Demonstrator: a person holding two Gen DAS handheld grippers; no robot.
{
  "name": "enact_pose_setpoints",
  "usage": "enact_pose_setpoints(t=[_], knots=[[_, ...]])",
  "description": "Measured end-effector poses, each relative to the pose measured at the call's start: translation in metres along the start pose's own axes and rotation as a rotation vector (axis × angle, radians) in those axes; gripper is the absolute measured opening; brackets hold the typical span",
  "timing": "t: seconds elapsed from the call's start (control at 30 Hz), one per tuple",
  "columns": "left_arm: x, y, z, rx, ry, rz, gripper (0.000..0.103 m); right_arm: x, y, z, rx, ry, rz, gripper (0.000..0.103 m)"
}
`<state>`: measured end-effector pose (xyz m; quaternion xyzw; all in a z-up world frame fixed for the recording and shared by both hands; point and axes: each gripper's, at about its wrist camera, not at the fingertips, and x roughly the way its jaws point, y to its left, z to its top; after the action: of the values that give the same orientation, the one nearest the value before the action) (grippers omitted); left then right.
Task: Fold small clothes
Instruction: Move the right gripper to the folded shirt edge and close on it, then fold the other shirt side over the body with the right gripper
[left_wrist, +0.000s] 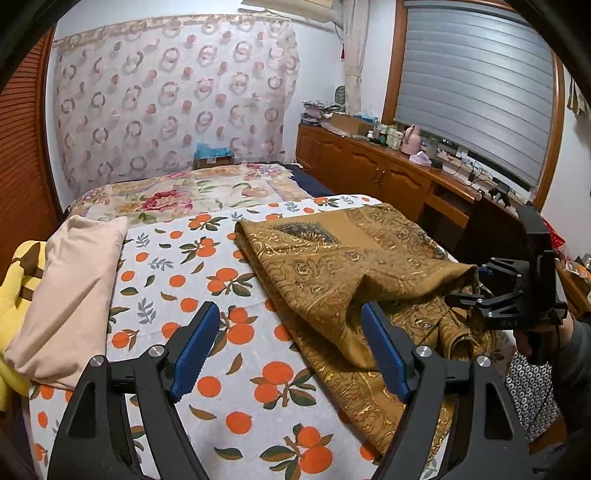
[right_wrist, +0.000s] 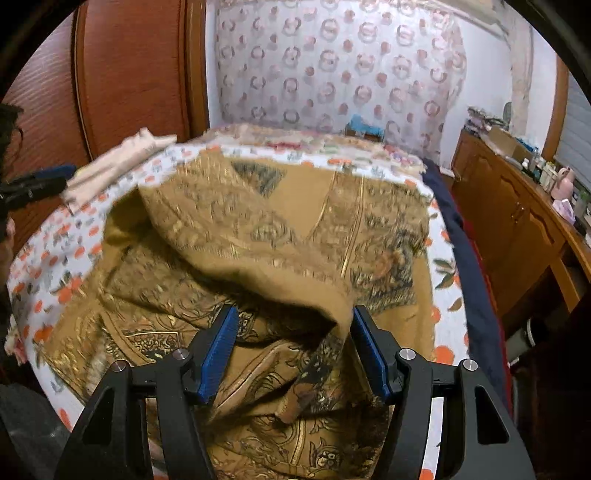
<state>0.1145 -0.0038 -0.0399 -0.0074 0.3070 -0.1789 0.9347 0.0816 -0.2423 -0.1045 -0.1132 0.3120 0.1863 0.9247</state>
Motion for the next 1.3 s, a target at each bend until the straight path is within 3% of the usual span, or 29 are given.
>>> enact_pose_setpoints(t=[0.17,0.2,0.23,0.33,0.67,0.77,0.9,1.0,1.1,1.13,1.3], knots=[[-0.001,0.001,-0.005,-0.006,-0.004,0.007,0.079,0.005,0.0,0.004,0.001,0.013,0.01,0.064],[-0.001,0.001,-0.005,-0.005,-0.009,0.013,0.079,0.003,-0.001,0.006,0.005,0.005,0.013,0.055],[-0.001,0.001,-0.006,-0.004,-0.014,0.018,0.079,0.001,-0.001,0.008,0.007,-0.004,0.013,0.038],[-0.005,0.0,-0.008,-0.004,-0.04,0.026,0.079,-0.007,0.0,0.008,0.002,-0.035,0.022,0.011],[-0.007,-0.001,-0.008,-0.028,-0.062,0.019,0.079,-0.08,0.004,0.009,0.015,-0.192,0.109,0.007],[-0.007,0.0,-0.009,-0.032,-0.063,0.019,0.079,-0.097,-0.009,0.002,0.022,-0.199,0.074,0.007],[-0.006,0.001,-0.009,-0.037,-0.061,0.018,0.079,-0.08,-0.034,-0.015,0.069,-0.076,0.023,0.007],[-0.005,0.002,-0.01,-0.044,-0.06,0.019,0.079,-0.063,-0.04,-0.027,0.059,-0.003,-0.11,0.026],[-0.005,0.002,-0.01,-0.044,-0.057,0.022,0.079,-0.07,-0.039,-0.027,0.069,-0.041,-0.09,0.056],[-0.004,0.003,-0.01,-0.044,-0.056,0.023,0.079,-0.075,-0.036,-0.024,0.068,-0.074,-0.08,0.061],[-0.004,0.003,-0.01,-0.041,-0.057,0.025,0.079,-0.077,-0.006,-0.006,0.03,-0.15,0.035,0.063]])
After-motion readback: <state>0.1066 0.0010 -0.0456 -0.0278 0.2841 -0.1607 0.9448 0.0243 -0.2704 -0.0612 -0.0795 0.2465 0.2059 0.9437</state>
